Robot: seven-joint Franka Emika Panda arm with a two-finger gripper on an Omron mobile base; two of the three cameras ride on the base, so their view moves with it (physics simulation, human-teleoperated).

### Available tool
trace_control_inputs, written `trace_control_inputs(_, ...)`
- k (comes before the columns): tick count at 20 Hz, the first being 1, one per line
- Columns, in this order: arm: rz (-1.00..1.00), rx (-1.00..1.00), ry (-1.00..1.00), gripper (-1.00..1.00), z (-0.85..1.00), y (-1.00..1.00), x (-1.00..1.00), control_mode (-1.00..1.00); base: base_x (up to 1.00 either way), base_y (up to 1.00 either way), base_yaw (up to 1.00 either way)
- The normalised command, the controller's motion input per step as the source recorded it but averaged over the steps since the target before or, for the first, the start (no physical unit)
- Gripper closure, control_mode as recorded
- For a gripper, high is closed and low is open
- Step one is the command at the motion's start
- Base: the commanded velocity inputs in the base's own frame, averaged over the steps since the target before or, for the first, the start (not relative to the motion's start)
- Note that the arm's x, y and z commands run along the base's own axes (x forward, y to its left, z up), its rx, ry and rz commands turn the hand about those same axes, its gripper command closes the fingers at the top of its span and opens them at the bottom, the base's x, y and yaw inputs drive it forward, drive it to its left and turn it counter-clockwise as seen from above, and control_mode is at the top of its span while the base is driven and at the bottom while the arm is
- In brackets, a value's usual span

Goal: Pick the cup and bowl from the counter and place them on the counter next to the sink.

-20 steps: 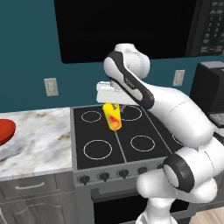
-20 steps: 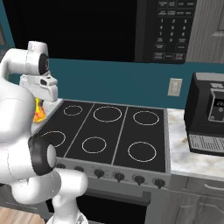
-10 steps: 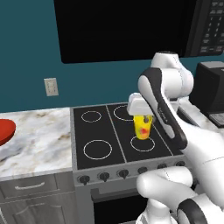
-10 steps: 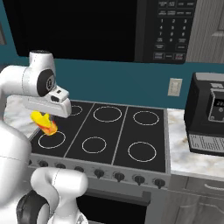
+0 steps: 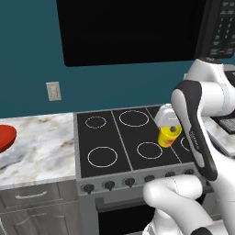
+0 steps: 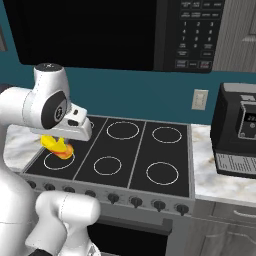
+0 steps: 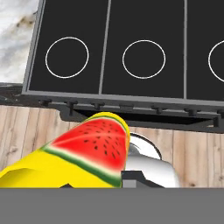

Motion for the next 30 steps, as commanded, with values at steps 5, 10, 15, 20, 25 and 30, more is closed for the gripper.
trace_control_inputs(5,0.0,0.0,0.0,1.0,0.0,0.0,0.0,-1.0,0.0,0.0,0.0)
trace_control_inputs(10,0.0,0.0,0.0,1.0,0.0,0.0,0.0,-1.0,0.0,0.0,0.0)
trace_control_inputs(15,0.0,0.0,0.0,1.0,0.0,0.0,0.0,-1.0,0.0,0.0,0.0)
trace_control_inputs(20,0.0,0.0,0.0,1.0,0.0,0.0,0.0,1.0,-0.08,0.16,0.02)
trace_control_inputs(25,0.0,0.0,0.0,1.0,0.0,0.0,0.0,1.0,-1.0,0.1,-0.07)
trace_control_inputs(30,0.0,0.0,0.0,1.0,0.0,0.0,0.0,1.0,-0.29,-0.1,0.01)
